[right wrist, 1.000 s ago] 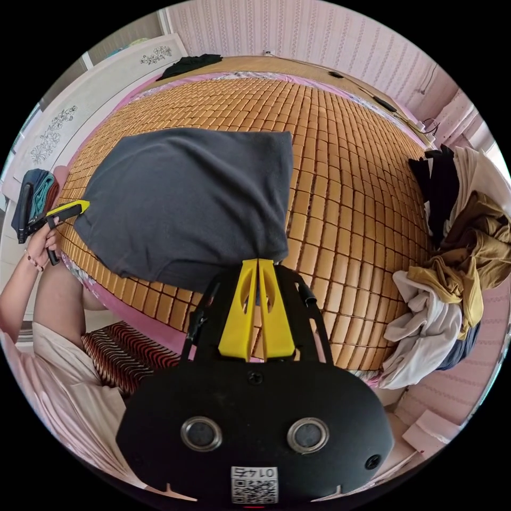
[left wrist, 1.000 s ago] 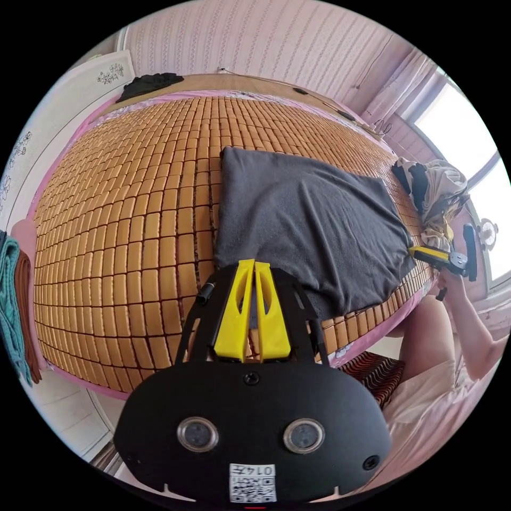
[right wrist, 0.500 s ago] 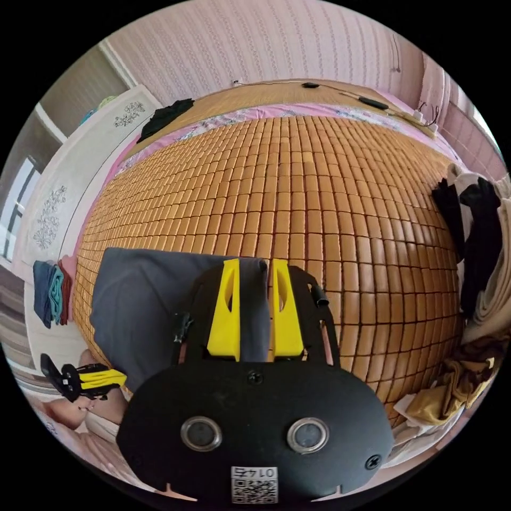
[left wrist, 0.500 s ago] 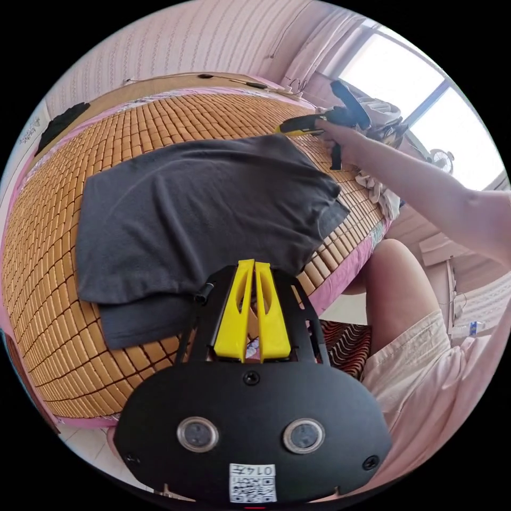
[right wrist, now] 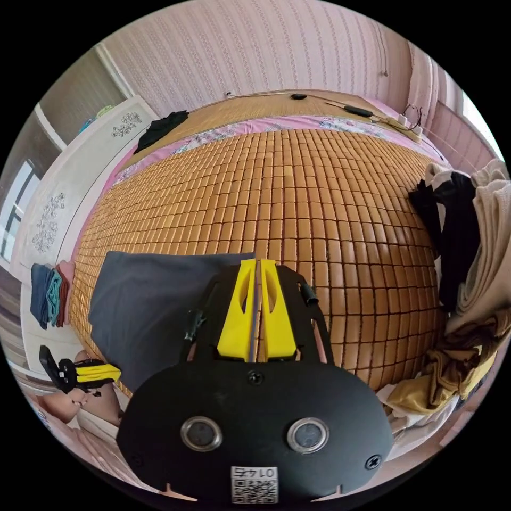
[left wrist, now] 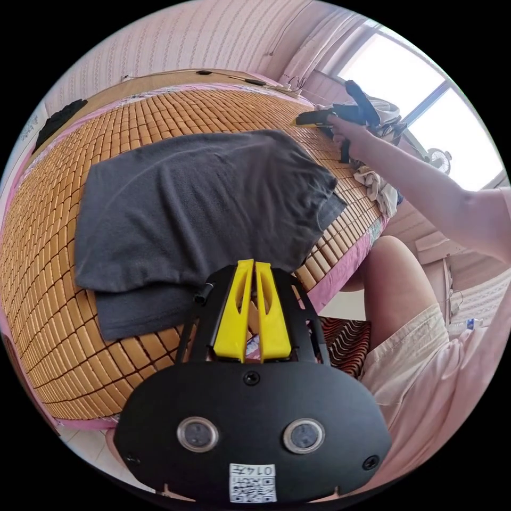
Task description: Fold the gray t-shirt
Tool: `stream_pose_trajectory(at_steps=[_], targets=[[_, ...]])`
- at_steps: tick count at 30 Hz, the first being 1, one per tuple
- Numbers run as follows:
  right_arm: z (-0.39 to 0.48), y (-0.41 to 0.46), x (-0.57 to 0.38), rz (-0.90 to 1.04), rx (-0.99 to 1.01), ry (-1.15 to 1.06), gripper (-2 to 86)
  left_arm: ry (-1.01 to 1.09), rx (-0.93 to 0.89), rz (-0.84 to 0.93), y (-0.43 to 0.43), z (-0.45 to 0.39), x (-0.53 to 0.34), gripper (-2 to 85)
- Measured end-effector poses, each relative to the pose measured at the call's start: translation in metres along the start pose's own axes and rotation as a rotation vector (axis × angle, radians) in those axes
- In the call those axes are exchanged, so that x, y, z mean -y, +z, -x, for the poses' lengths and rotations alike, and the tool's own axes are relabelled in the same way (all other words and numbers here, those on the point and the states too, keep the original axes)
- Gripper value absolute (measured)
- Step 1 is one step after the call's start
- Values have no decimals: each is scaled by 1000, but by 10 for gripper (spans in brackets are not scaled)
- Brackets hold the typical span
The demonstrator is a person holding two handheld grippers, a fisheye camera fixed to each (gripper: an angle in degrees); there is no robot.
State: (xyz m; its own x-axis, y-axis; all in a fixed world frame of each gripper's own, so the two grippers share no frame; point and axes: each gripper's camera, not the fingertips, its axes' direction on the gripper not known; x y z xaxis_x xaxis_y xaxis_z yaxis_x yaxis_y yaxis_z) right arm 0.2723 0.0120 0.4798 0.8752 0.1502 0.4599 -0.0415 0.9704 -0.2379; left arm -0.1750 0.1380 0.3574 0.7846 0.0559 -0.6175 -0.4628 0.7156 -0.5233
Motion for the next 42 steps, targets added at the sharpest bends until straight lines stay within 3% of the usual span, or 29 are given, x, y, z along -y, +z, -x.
stream_pose_trajectory(at_steps=[3,7,12,18,24,28,34,42], targets=[[56,-7,-50,99,42,-170,1,-34,14,-54,-8,3,1,-10],[95,30,-113,316,-68,-256,-2,-99,79,-72,-5,15,0,-10],[114,32,-128,223,-153,-289,-4,-71,173,-15,12,14,-1,-10],[134,26,-85,416,-93,-419,-9,-103,163,-61,2,2,-2,-10],[210,36,-9,242,33,-541,-9,102,72,-65,26,-59,21,-10],[248,94,38,234,-43,-538,-7,166,95,1,60,-80,28,-10],[259,126,69,412,-77,-632,-5,247,101,22,76,-92,26,-10],[238,136,114,447,-74,-538,-4,219,78,14,87,-104,26,-9]])
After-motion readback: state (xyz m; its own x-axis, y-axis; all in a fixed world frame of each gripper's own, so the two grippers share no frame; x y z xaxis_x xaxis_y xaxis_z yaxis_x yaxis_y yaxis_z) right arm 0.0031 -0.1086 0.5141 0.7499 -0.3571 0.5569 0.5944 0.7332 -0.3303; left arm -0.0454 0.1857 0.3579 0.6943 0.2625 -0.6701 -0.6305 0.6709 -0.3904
